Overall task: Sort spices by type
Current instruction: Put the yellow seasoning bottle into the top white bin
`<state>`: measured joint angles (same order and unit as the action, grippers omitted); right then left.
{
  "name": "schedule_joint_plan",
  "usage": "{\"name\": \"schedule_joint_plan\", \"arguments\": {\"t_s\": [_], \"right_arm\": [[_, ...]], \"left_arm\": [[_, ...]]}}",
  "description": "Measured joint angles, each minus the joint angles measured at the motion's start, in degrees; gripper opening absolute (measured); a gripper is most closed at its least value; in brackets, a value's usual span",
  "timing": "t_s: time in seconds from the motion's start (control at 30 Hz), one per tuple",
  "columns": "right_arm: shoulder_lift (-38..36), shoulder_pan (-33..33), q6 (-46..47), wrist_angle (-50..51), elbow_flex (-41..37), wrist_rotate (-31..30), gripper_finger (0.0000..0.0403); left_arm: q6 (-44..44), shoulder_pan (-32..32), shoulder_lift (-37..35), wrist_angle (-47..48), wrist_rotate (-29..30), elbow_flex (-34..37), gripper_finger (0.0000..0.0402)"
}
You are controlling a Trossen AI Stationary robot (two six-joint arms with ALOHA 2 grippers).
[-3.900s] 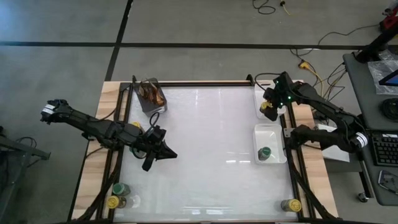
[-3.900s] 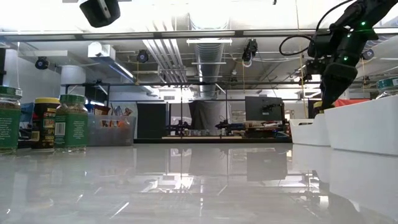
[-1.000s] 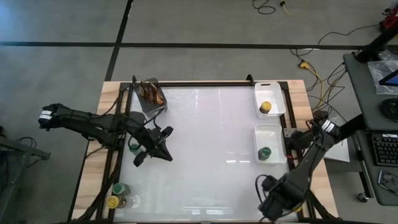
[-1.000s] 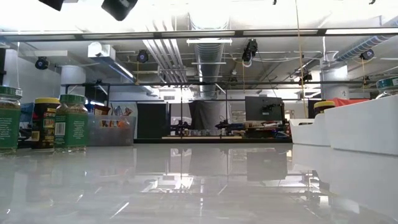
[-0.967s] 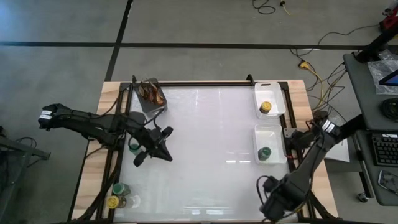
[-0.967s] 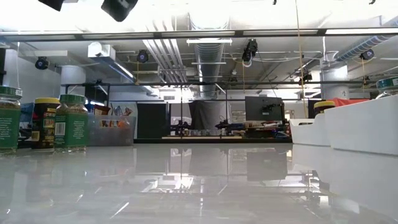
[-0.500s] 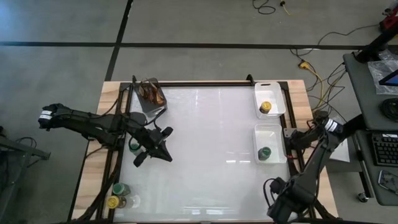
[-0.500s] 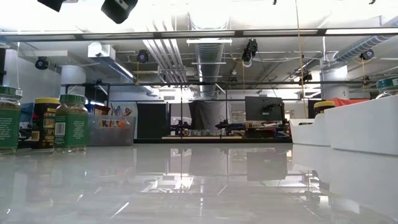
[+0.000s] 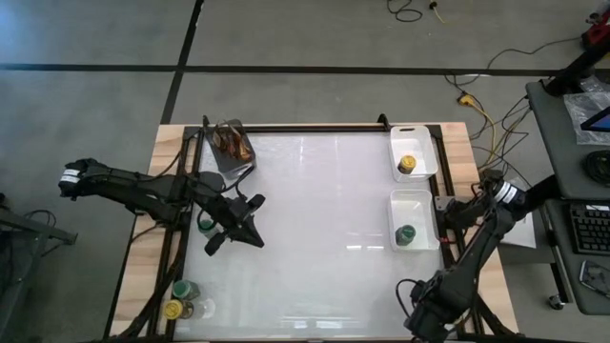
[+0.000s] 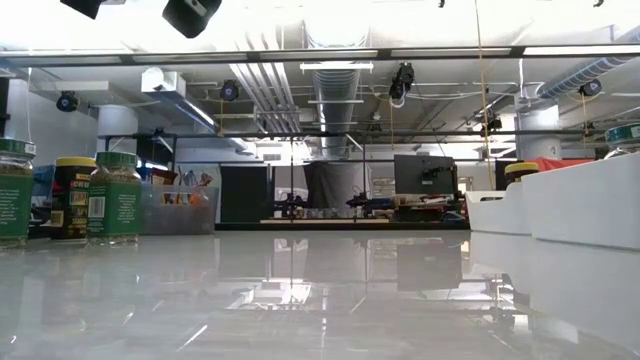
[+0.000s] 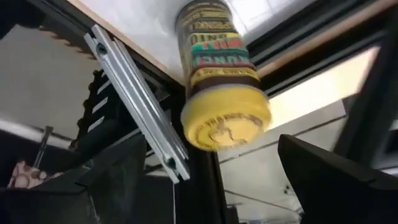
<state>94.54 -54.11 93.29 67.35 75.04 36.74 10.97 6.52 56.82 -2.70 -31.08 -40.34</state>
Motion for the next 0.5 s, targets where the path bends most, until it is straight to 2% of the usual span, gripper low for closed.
{"name": "schedule_joint_plan", "arguments": {"t_s": [0.23, 0.5], "right_arm": [[0.0, 0.0, -3.1, -1.0, -3.5, 0.9, 0.0337], [0.0, 0.0, -4.4, -6.6, -7.4, 2.5, 0.0308]], "left_arm": [[0.0, 0.0, 0.0, 0.1, 0.0, 0.0, 0.0000], [0.2, 0.0, 0.0, 0.2, 0.0, 0.0, 0.0000]]}}
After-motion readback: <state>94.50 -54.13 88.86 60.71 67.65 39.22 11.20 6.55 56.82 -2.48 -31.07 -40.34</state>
